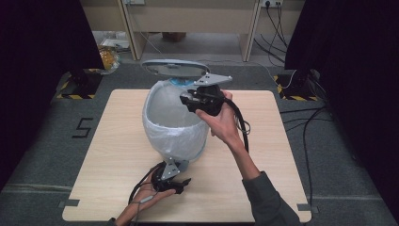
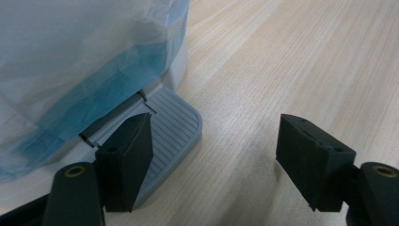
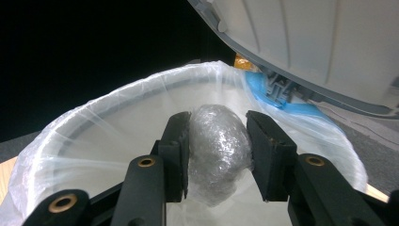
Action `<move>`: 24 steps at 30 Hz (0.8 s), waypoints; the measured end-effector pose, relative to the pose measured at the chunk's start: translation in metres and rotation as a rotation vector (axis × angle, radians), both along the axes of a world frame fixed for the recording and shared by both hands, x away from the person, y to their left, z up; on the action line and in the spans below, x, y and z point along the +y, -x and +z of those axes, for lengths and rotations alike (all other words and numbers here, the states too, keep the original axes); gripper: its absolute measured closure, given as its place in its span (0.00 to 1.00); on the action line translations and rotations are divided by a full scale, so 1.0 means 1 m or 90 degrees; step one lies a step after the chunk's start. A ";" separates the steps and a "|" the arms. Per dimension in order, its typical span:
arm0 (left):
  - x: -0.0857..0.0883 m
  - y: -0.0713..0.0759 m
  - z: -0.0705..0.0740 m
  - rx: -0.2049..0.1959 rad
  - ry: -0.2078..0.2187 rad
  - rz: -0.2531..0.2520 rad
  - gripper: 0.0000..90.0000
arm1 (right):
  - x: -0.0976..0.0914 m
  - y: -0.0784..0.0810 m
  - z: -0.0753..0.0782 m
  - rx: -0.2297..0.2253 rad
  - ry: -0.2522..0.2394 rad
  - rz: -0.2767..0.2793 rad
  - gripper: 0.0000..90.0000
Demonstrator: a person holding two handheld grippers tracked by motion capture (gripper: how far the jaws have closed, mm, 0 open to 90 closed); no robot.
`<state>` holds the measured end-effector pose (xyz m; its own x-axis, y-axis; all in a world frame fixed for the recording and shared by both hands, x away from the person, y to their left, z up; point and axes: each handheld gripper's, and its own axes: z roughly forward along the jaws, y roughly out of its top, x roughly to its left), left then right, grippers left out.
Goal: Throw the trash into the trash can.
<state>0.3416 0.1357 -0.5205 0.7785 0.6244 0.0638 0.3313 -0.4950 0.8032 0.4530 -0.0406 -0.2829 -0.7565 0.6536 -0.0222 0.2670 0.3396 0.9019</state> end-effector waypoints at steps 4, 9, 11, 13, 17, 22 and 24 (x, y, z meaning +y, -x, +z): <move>0.000 0.000 0.000 0.000 -0.001 0.000 0.30 | 0.007 -0.001 -0.003 0.000 0.000 -0.005 0.58; 0.000 0.000 0.000 -0.001 -0.001 -0.001 0.30 | 0.006 0.000 -0.003 -0.001 0.003 -0.010 0.52; 0.000 0.000 0.000 -0.001 -0.002 -0.001 0.30 | 0.004 0.002 -0.003 -0.002 0.002 -0.014 0.50; 0.000 0.000 0.000 0.000 -0.001 -0.001 0.30 | 0.000 0.004 -0.001 -0.002 -0.004 -0.017 0.48; 0.000 0.000 0.000 -0.001 -0.006 -0.004 0.30 | -0.011 0.008 -0.001 -0.008 -0.005 -0.023 0.45; 0.000 0.000 0.000 -0.006 -0.010 -0.003 0.30 | -0.039 0.015 -0.005 -0.013 -0.016 -0.047 0.42; 0.000 0.000 0.000 -0.005 -0.009 -0.003 0.30 | -0.049 0.016 -0.006 -0.014 -0.025 -0.059 0.41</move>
<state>0.3412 0.1355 -0.5205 0.7812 0.6192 0.0791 0.3216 -0.5079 0.7991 0.4371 -0.0900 -0.2886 -0.6922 0.7216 -0.0116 0.2755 0.2791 0.9199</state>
